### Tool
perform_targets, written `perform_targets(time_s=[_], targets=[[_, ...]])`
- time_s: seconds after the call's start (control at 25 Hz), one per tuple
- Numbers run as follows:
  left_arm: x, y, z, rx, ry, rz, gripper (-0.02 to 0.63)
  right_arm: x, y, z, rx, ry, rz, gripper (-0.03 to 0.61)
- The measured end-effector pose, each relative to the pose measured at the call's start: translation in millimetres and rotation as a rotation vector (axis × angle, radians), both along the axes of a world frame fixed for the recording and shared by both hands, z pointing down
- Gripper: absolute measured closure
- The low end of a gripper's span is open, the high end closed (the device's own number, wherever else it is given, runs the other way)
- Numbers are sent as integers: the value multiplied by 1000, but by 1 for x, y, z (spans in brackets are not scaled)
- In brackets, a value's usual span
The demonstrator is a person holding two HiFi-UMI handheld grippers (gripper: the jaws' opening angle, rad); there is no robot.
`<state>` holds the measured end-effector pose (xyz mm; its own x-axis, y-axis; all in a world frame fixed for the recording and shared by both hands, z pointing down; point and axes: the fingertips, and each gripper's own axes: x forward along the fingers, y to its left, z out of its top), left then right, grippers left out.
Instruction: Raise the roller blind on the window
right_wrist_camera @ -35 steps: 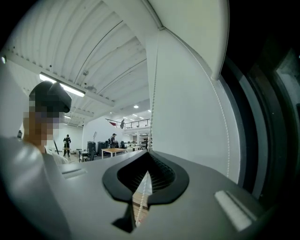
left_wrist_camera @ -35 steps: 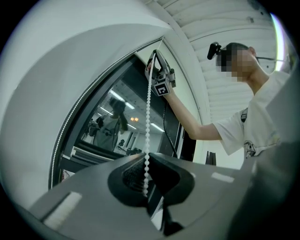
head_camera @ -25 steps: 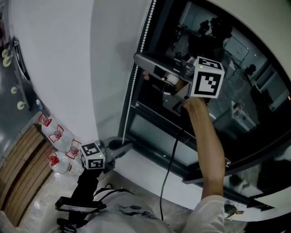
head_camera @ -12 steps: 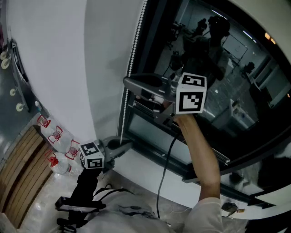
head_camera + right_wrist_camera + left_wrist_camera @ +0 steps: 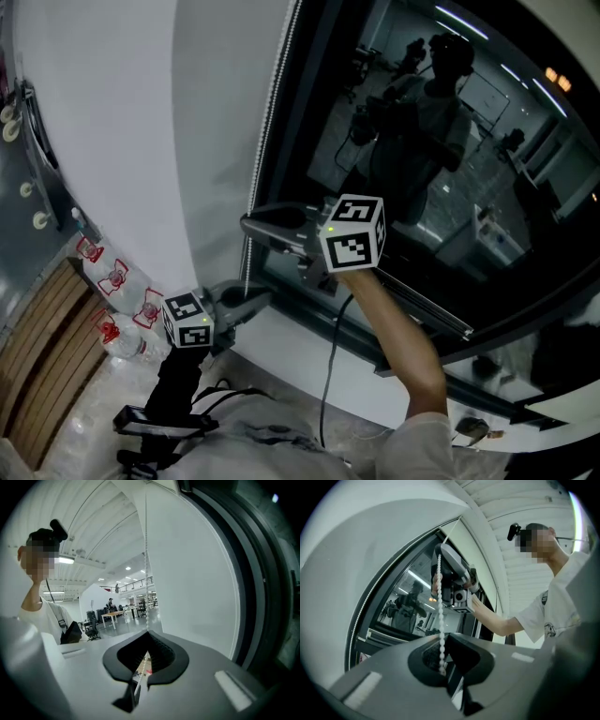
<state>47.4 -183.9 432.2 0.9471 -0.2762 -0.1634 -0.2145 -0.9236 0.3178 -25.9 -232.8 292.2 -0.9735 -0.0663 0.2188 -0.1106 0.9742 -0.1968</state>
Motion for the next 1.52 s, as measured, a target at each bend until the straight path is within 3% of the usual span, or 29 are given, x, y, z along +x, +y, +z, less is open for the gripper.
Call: perform_targets(time_s=[0.52, 0.72, 0.8, 0.88, 0.96, 1.16, 1.52], targets=[[-2, -2, -2, -8, 7, -9, 615, 1, 23, 69, -122, 28, -15, 575], [-2, -3, -3, 4, 11, -3, 615, 6, 27, 69, -186, -42, -24, 574], [-2, -3, -5, 7, 9, -2, 615, 6, 25, 61, -153, -49, -25, 562], [-2, -3, -6, 6, 7, -2, 615, 6, 19, 42, -135, -83, -27, 461], [-3, -3, -6, 6, 5, -3, 615, 8, 8, 12, -90, -126, -12, 424], [0, -4, -4, 15, -1, -1, 615, 14, -15, -65, 49, -197, 11, 420], [-3, -3, -2, 10, -5, 1, 615, 3, -17, -158, 198, -260, -12, 443]])
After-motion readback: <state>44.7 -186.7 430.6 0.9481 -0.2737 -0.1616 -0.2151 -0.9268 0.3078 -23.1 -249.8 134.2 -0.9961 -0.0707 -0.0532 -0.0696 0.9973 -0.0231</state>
